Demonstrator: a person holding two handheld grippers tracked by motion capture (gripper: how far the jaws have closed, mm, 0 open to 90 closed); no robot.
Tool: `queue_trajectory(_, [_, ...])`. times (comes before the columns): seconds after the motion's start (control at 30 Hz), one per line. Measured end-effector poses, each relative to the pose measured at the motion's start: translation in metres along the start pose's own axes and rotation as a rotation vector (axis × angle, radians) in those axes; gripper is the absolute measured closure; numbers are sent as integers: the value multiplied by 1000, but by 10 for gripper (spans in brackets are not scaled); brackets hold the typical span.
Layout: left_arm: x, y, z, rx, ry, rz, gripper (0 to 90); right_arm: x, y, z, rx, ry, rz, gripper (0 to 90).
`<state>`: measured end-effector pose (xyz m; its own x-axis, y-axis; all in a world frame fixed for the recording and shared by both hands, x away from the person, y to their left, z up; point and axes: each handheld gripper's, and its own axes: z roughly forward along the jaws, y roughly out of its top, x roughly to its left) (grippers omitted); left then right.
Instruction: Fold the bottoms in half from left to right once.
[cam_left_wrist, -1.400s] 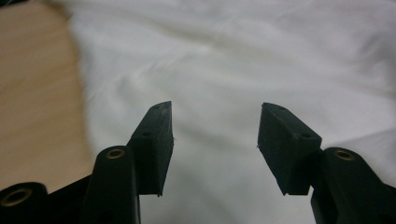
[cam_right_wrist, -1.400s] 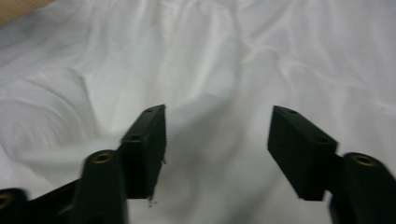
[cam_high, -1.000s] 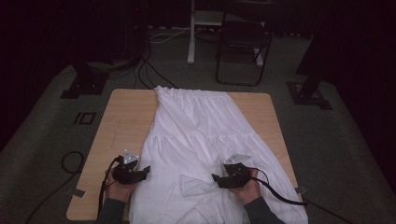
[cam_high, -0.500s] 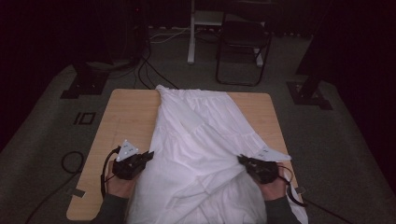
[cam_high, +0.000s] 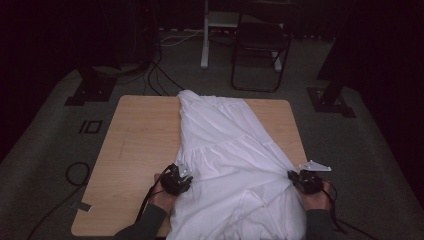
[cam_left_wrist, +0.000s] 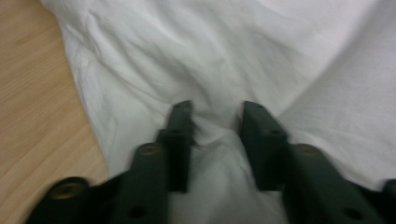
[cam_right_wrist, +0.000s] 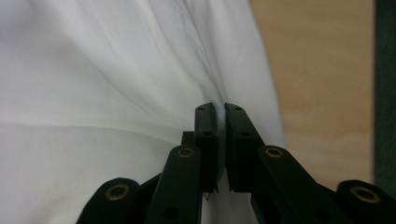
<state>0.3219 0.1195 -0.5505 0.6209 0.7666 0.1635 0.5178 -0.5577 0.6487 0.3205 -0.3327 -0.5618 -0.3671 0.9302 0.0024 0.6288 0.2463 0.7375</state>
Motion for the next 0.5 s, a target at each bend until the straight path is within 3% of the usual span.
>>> queue_trajectory(0.07, [4, 3, 3, 23, 52, 21, 791, -1, -3, 5, 0, 26, 21, 843])
queue_trajectory(0.17, [15, 7, 8, 25, 64, 18, 834, 0, 2, 6, 17, 27, 10, 842])
queue_trajectory(0.3, [58, 23, 26, 62, 137, -42, 842, 6, 15, 21, 14, 51, 3, 849])
queue_trajectory(0.37, [65, 25, 29, 66, 156, -46, 843, 6, 19, 25, 11, 55, 3, 849])
queue_trajectory(0.4, [86, 35, 40, 94, 208, -58, 843, 7, 23, 29, 11, 61, 7, 849])
queue_trajectory(0.5, [111, 45, 52, 110, 255, -97, 842, 15, 44, 50, 13, 79, -1, 846])
